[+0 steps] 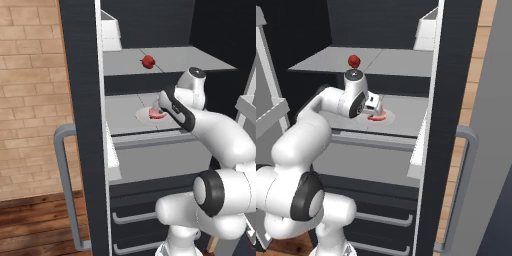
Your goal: Transport the steak from the fridge to the microwave and turn on the microwave.
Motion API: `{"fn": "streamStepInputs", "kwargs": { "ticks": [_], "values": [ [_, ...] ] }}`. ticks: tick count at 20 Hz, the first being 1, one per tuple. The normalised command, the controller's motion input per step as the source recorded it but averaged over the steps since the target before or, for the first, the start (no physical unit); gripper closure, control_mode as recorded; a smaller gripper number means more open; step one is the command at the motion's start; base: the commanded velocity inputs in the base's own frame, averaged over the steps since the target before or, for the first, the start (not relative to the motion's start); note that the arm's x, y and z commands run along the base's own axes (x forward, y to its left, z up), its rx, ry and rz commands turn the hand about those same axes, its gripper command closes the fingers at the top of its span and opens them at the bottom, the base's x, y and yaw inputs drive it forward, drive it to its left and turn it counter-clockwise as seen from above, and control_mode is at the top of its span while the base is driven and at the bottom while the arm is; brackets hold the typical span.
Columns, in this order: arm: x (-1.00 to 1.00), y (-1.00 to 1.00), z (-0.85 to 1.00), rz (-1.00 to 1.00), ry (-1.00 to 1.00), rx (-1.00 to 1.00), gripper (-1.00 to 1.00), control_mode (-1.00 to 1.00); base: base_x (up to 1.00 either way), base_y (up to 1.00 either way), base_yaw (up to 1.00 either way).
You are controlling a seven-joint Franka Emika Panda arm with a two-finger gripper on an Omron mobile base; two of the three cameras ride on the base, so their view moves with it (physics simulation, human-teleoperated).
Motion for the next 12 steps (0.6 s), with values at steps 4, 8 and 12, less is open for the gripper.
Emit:
{"fn": "streamStepInputs", "kwargs": {
  "ticks": [4,8,12],
  "values": [
    [0.19,0.00,-0.02,0.00,0.00,-0.06,-1.00,-1.00,0.00,0.00,0.00],
    [0.06,0.03,-0.12,0.00,-0.01,-0.12,-1.00,-1.00,0.00,0.00,0.00],
    [0.06,0.00,-0.09,0.00,-0.02,-0.07,-1.00,-1.00,0.00,0.00,0.00]
  ]
}}
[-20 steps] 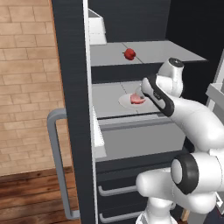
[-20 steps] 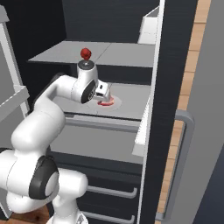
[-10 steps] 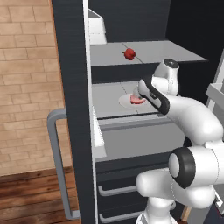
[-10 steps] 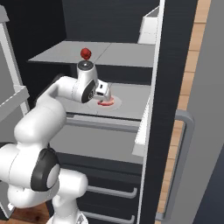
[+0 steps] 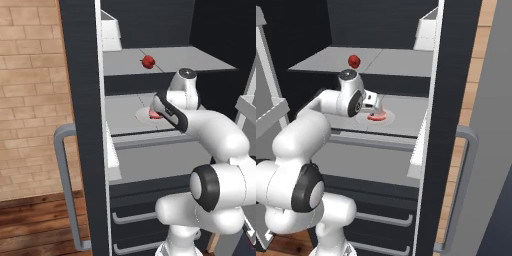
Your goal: Transport the steak from the fridge to the microwave and turn on the microwave.
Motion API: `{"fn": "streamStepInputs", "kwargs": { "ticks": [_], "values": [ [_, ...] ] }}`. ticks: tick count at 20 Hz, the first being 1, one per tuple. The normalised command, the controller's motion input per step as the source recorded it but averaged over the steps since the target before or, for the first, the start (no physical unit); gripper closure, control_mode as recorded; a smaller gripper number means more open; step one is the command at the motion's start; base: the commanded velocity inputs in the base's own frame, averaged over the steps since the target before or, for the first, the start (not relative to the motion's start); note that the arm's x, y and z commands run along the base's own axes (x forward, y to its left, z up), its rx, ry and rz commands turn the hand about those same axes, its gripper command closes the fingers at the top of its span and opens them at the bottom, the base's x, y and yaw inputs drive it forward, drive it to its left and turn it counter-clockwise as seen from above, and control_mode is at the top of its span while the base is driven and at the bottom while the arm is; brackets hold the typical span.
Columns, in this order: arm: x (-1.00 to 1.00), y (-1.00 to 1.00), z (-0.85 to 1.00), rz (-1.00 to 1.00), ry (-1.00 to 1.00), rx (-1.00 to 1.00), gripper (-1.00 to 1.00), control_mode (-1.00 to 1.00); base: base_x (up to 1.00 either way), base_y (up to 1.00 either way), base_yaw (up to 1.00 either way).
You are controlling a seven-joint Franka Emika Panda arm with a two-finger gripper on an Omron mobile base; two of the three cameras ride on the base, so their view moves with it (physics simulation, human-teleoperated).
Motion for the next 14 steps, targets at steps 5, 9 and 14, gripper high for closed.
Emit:
{"fn": "streamStepInputs", "kwargs": {
  "ticks": [5,9,14],
  "values": [
    [0.05,0.00,-0.13,0.00,-0.04,-0.01,-1.00,-1.00,0.00,0.00,0.00],
    [0.10,0.01,-0.10,0.00,-0.07,0.00,-1.00,-1.00,0.00,0.00,0.00],
    [0.08,0.01,-0.12,0.00,-0.08,0.00,-1.00,-1.00,0.00,0.00,0.00]
  ]
}}
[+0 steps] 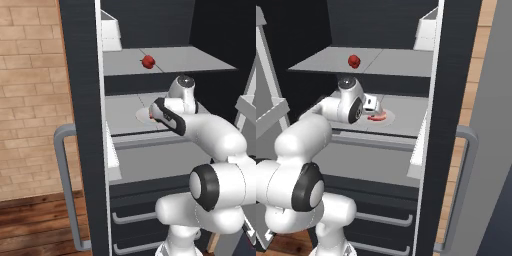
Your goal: Transport the steak from the fridge to the microwave and turn on the microwave.
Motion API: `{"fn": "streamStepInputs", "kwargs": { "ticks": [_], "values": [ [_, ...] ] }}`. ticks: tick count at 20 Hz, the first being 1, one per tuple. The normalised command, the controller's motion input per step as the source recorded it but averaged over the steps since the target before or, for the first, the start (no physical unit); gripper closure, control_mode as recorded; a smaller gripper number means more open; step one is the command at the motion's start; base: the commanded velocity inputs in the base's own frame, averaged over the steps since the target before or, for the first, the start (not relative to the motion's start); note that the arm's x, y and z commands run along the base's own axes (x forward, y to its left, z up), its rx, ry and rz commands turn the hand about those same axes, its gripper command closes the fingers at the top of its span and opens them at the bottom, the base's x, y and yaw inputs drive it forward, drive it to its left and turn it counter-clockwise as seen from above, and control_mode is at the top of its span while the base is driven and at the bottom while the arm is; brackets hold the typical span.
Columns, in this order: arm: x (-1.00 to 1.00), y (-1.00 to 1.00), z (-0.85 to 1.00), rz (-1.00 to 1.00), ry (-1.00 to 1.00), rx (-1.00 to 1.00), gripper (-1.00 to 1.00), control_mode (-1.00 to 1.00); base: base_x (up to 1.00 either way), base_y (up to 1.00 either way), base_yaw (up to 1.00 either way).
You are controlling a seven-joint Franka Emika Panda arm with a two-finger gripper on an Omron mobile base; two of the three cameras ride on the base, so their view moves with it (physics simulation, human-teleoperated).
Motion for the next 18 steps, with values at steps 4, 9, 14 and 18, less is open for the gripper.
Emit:
{"fn": "streamStepInputs", "kwargs": {
  "ticks": [4,9,14,18],
  "values": [
    [0.10,0.04,-0.06,0.00,-0.08,0.00,-1.00,-1.00,0.00,0.00,0.00],
    [0.09,0.04,0.00,0.00,-0.01,0.00,-1.00,-1.00,0.00,0.00,0.00],
    [0.20,0.00,0.00,0.00,0.00,0.00,-1.00,-1.00,0.00,0.00,0.00],
    [0.26,0.00,0.00,0.00,0.01,0.00,-1.00,-1.00,0.00,0.00,0.00]
  ]
}}
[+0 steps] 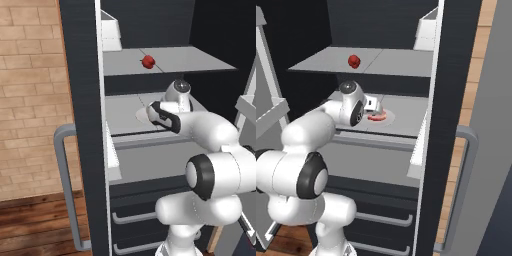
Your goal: Transport the steak from the fridge to the microwave and turn on the microwave.
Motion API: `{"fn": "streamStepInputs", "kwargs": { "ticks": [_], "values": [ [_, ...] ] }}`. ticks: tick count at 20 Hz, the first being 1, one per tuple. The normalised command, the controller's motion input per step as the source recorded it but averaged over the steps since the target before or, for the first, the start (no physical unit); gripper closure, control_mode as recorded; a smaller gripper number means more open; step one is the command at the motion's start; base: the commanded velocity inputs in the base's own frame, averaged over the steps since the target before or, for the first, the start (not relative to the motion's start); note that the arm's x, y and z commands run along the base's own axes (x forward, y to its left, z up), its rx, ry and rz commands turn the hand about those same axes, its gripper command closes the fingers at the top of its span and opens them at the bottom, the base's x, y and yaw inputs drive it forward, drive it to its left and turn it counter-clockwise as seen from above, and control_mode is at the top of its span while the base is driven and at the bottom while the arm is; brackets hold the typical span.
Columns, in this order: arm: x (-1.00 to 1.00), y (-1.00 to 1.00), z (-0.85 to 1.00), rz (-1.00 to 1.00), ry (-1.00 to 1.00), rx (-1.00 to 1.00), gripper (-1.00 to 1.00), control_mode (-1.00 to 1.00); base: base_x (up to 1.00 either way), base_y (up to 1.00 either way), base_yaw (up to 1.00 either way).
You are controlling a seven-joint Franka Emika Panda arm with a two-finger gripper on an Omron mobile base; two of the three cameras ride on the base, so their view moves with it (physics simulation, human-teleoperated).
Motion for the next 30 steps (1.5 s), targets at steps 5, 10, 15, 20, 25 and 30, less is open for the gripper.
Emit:
{"fn": "streamStepInputs", "kwargs": {
  "ticks": [5,10,15,20,25,30],
  "values": [
    [0.24,0.00,-0.01,0.00,0.03,0.00,-1.00,-1.00,0.00,0.00,0.00],
    [0.14,0.00,-0.10,0.00,0.00,0.00,-1.00,-1.00,0.00,0.00,0.00],
    [0.10,0.00,-0.18,0.00,0.01,0.00,-1.00,-1.00,0.00,0.00,0.00],
    [0.09,0.00,-0.20,0.00,0.00,0.00,-1.00,-1.00,0.00,0.00,0.00],
    [0.15,0.00,-0.08,0.00,0.01,0.00,-1.00,-1.00,0.00,0.00,0.00],
    [0.15,0.00,0.00,0.00,0.05,0.00,-1.00,-1.00,0.00,0.00,0.00]
  ]
}}
